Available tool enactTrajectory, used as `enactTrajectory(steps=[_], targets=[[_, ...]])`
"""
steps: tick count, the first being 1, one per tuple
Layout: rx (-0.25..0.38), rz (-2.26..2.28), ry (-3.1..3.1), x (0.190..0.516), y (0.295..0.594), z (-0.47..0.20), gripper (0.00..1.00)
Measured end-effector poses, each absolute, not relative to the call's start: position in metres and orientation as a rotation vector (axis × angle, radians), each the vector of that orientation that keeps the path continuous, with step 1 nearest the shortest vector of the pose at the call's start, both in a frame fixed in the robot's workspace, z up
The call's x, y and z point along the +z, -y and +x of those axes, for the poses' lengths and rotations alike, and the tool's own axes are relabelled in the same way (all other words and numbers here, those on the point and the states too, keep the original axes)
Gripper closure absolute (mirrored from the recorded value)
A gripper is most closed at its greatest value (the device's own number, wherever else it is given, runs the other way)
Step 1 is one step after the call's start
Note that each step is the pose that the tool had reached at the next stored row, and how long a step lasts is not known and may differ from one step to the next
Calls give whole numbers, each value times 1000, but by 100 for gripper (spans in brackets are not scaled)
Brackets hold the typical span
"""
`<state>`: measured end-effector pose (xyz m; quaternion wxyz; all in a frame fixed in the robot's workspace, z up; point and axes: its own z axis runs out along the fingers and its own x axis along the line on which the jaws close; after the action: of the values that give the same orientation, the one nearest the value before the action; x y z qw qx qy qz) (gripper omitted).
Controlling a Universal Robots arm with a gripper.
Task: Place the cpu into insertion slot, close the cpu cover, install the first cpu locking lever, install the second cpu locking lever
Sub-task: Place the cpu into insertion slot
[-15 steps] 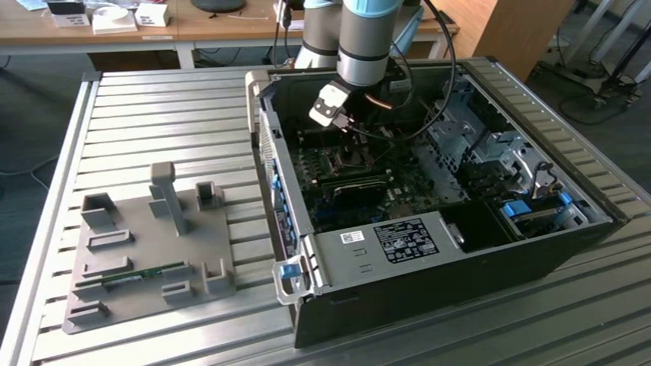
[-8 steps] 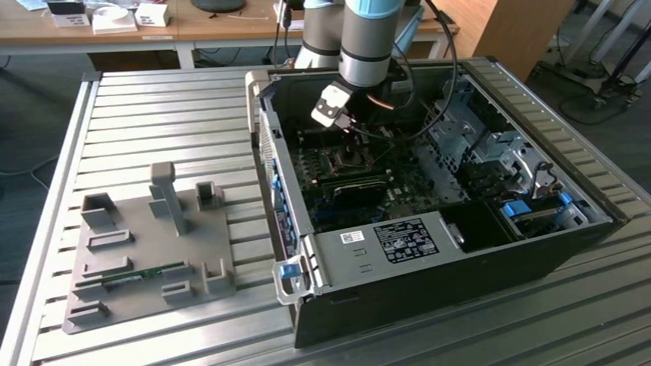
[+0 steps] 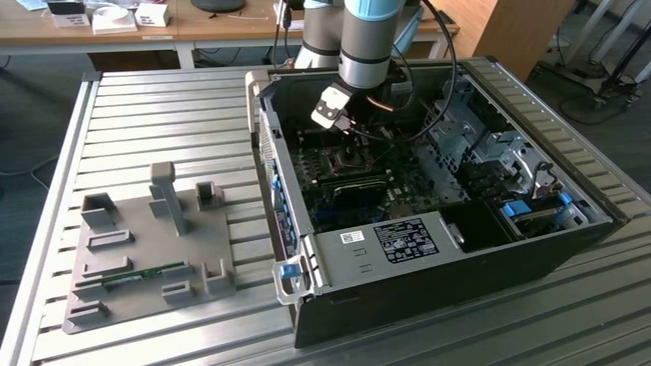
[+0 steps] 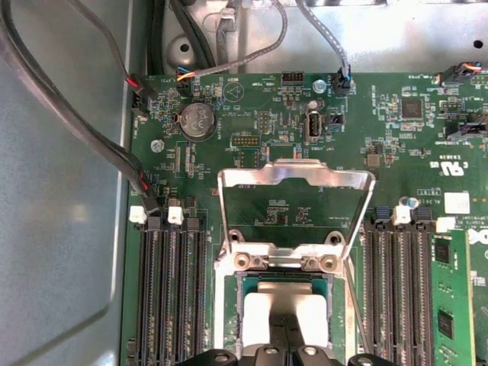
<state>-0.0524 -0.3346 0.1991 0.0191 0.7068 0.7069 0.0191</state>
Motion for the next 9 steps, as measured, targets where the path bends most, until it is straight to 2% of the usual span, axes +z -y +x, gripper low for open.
enactTrajectory(steps=[9], targets=[[59, 2194, -2194, 199, 335, -52, 89]])
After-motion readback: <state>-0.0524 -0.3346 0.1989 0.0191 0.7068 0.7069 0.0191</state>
